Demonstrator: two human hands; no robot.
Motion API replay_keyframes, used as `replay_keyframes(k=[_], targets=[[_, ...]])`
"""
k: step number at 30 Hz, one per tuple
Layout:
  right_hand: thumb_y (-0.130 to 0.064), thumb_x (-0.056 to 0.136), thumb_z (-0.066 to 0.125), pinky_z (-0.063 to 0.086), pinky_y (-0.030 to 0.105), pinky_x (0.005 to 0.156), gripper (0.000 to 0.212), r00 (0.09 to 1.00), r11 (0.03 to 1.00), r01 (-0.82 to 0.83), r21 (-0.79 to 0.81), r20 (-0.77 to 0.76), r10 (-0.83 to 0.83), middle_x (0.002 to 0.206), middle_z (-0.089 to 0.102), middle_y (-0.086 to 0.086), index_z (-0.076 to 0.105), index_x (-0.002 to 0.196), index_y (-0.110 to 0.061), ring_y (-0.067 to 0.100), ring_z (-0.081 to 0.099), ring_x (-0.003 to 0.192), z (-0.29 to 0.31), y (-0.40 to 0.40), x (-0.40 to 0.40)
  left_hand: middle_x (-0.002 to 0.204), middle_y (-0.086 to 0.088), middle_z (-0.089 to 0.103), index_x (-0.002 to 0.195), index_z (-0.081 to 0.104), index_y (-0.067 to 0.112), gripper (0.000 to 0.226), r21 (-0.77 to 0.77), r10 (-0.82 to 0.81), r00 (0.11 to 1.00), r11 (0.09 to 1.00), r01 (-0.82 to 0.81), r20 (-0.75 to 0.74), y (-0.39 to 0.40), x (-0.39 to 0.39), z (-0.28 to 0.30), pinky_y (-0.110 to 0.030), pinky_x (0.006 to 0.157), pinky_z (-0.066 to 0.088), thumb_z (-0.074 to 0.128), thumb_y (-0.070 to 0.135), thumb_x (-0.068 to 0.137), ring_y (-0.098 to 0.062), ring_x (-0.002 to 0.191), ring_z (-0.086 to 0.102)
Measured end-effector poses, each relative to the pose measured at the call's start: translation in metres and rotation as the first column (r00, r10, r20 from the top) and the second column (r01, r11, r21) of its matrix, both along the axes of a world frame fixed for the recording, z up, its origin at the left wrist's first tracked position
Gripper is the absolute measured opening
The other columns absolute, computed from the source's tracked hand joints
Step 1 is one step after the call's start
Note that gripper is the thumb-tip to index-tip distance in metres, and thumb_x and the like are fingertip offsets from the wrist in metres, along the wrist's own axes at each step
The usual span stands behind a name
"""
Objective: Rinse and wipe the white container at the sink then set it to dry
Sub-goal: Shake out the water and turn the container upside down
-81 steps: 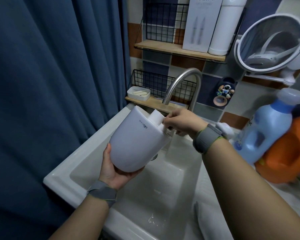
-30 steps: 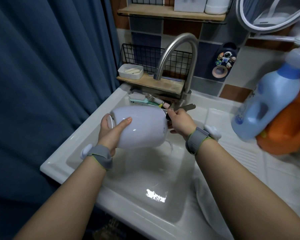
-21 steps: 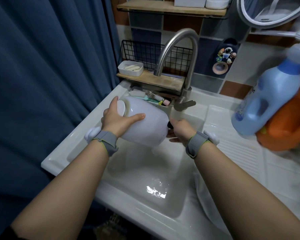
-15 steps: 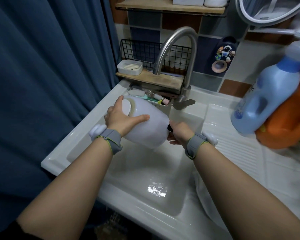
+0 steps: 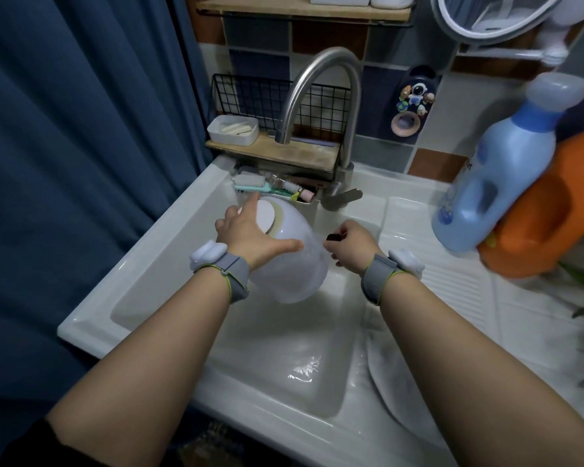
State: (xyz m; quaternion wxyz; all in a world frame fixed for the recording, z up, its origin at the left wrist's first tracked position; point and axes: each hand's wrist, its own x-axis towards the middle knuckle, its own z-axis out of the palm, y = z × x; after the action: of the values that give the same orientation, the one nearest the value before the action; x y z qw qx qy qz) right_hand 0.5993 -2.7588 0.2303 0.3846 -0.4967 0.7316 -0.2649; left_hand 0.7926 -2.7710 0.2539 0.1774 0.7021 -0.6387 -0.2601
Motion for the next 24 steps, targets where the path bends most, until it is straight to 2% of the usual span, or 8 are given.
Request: replay_keyframes(k=[3, 5, 9, 13, 18, 24], targets=[[-0.009, 0.086, 0.063, 0.053, 0.055, 0.089, 0.027, 0.999, 0.999, 0.038, -0.03, 0.004, -0.038, 0.103, 0.063, 0.019, 0.055, 0.111, -0.003, 0.043, 0.063, 0.101, -0.001, 0.002, -0.013, 0.152, -0.007, 0.036, 0.155, 0.016, 0.042, 0.136, 0.012, -0.035, 0.999, 0.999, 0.034, 0.039, -0.001, -0.011, -0.001, -0.044, 0.105, 0.037, 0.069, 0.079, 0.035, -0.038, 0.136, 0.031], [-0.005, 0.084, 0.062, 0.053, 0.053, 0.089, 0.028, 0.998, 0.997, 0.056, -0.049, -0.007, -0.056, 0.103, 0.063, 0.018, 0.057, 0.112, -0.005, 0.042, 0.063, 0.101, 0.0, 0.004, -0.021, 0.151, -0.007, 0.037, 0.154, 0.017, 0.041, 0.135, 0.019, -0.054, 0.996, 0.998, 0.053, 0.067, -0.003, -0.015, -0.002, -0.044, 0.104, 0.038, 0.069, 0.079, 0.035, -0.039, 0.135, 0.032], [-0.005, 0.08, 0.065, 0.052, 0.04, 0.089, 0.032, 0.98, 0.987, 0.143, -0.074, -0.129, -0.152, 0.119, 0.062, 0.02, 0.06, 0.112, -0.006, 0.038, 0.061, 0.105, -0.005, 0.009, -0.045, 0.149, -0.007, 0.037, 0.154, 0.019, 0.04, 0.131, 0.029, -0.13, 0.985, 0.991, 0.127, 0.11, -0.007, -0.033, -0.004, -0.043, 0.103, 0.039, 0.076, 0.075, 0.041, -0.038, 0.134, 0.032], [-0.004, 0.081, 0.064, 0.043, 0.03, 0.083, 0.033, 0.956, 0.981, 0.181, -0.076, -0.219, -0.194, 0.126, 0.054, 0.021, 0.06, 0.114, -0.002, 0.037, 0.058, 0.107, -0.017, 0.016, -0.067, 0.149, -0.008, 0.037, 0.152, 0.021, 0.041, 0.13, 0.03, -0.184, 0.969, 0.983, 0.182, 0.162, -0.01, -0.049, -0.006, -0.046, 0.104, 0.04, 0.077, 0.073, 0.04, -0.039, 0.135, 0.032], [-0.01, 0.091, 0.053, 0.041, 0.036, 0.088, 0.028, 0.906, 0.97, 0.216, -0.11, -0.348, -0.241, 0.124, 0.059, 0.017, 0.06, 0.117, -0.006, 0.037, 0.049, 0.118, -0.031, 0.023, -0.088, 0.151, -0.008, 0.034, 0.153, 0.012, 0.047, 0.134, 0.049, -0.238, 0.954, 0.971, 0.233, 0.183, -0.011, -0.064, -0.012, -0.045, 0.107, 0.038, 0.074, 0.075, 0.037, -0.039, 0.138, 0.028], [-0.005, 0.094, 0.046, 0.043, 0.037, 0.094, 0.034, 0.902, 0.978, 0.184, -0.104, -0.378, -0.21, 0.13, 0.055, 0.02, 0.06, 0.125, -0.004, 0.037, 0.046, 0.123, -0.04, 0.025, -0.094, 0.15, -0.01, 0.036, 0.153, 0.016, 0.042, 0.136, 0.07, -0.249, 0.949, 0.968, 0.239, 0.196, -0.013, -0.07, -0.018, -0.047, 0.107, 0.04, 0.072, 0.077, 0.034, -0.04, 0.136, 0.03]])
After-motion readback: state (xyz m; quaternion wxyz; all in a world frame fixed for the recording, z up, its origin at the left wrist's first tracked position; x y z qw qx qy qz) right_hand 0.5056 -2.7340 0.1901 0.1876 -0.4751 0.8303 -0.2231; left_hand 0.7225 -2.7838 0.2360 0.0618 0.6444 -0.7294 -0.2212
